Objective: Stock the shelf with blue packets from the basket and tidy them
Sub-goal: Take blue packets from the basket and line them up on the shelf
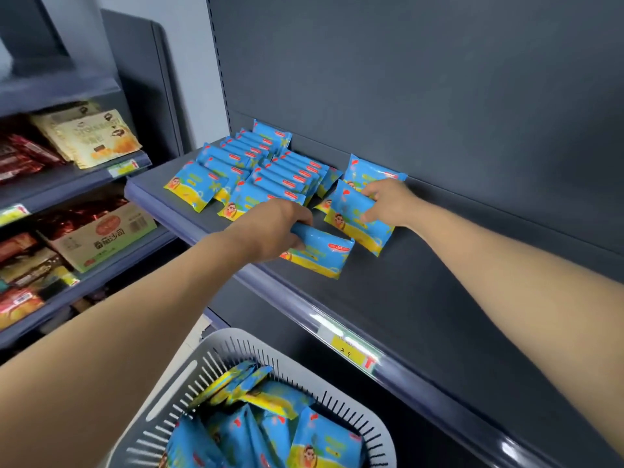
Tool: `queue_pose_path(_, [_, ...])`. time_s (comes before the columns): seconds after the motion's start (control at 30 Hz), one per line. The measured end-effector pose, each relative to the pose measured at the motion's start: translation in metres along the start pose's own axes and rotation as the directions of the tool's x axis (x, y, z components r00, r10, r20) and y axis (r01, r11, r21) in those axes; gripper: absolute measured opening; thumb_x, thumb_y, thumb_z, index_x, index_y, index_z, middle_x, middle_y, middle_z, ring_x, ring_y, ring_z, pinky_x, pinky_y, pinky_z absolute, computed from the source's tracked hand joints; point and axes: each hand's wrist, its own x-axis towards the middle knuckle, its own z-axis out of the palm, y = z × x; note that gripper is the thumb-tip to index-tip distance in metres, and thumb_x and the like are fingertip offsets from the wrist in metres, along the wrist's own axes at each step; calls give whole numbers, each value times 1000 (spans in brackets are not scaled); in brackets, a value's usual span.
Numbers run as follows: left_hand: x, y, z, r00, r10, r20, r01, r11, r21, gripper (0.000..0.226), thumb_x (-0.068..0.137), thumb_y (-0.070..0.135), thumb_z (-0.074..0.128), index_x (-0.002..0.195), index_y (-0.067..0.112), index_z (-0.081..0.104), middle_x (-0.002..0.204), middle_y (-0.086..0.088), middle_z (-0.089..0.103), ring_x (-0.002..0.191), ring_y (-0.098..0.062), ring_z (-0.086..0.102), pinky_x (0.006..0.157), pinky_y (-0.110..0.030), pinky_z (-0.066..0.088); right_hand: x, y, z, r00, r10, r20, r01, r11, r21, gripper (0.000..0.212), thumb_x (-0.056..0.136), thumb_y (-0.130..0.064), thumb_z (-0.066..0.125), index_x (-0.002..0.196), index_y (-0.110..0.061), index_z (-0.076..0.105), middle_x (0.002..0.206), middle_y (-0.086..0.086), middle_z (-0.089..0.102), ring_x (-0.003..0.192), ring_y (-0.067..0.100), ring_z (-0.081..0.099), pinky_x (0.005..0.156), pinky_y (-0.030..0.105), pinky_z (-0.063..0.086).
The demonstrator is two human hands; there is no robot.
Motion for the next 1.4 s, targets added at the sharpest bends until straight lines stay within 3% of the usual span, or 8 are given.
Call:
queue_pose_path(0.2, [31,-3,4,1000,-5,-13,5,1000,3,21,78,18,70,98,22,63,87,7,55,78,-13,46,54,-13,29,40,3,11,1000,-9,18,11,997,-81,44,75,-14,75,113,3,59,126,13,57,111,28,56,82,36,49])
queue_pose_path(0.3, [44,-5,8,1000,-26,8,26,1000,-8,22,78,18,70,97,23,63,85,7,54,80,-15,49,60,-22,34,55,2,11,1000,-20,9,21,990,-142,47,74,-15,74,115,4,58,121,18,59,97,31,59,71,32,46])
queue_pose_path(0.43, [61,-7,13,998,-49,50,49,999,-6,23,78,18,69,99,24,61,95,2,58,89,-20,54,73,-28,42,72,1,11,999,-54,-10,51,978,-200,44,72,-14,74,111,2,61,114,19,62,104,35,58,63,31,44])
queue_pose_path(0.53, [74,-9,14,996,-68,63,67,998,14,25,79,17,69,103,22,62,101,-1,59,94,-23,54,79,-33,46,80,3,9,998,-57,-11,53,971,-232,44,73,-18,74,111,0,62,111,16,63,101,32,60,76,37,51])
queue_pose_path(0.63, [87,-8,16,995,-81,59,79,996,33,34,80,18,69,113,24,61,103,-2,57,100,-25,53,79,-29,42,84,9,8,997,-73,-3,71,971,-228,40,75,-16,73,109,2,61,95,20,61,80,31,55,64,33,45])
queue_pose_path(0.83, [116,-1,23,997,-69,44,64,990,124,43,84,23,66,126,22,53,115,-8,57,111,-27,44,81,-25,26,81,19,-2,984,-84,-159,64,990,-124,35,87,-4,48,116,-15,65,123,11,61,111,31,57,93,36,49])
queue_pose_path(1.17, [151,5,39,999,23,42,-36,944,327,45,87,23,62,130,20,49,130,-5,50,123,-25,38,101,-34,27,37,6,-27,941,-188,-281,168,981,-91,30,88,-12,48,113,-16,64,110,8,67,102,29,60,89,39,49])
queue_pose_path(1.4, [122,11,28,973,143,-181,-66,926,373,43,87,23,58,128,18,49,122,-5,52,118,-26,43,102,-34,27,-3,-11,-31,907,-317,-275,194,898,-396,33,92,-23,50,121,-11,54,121,9,55,113,29,48,90,38,40])
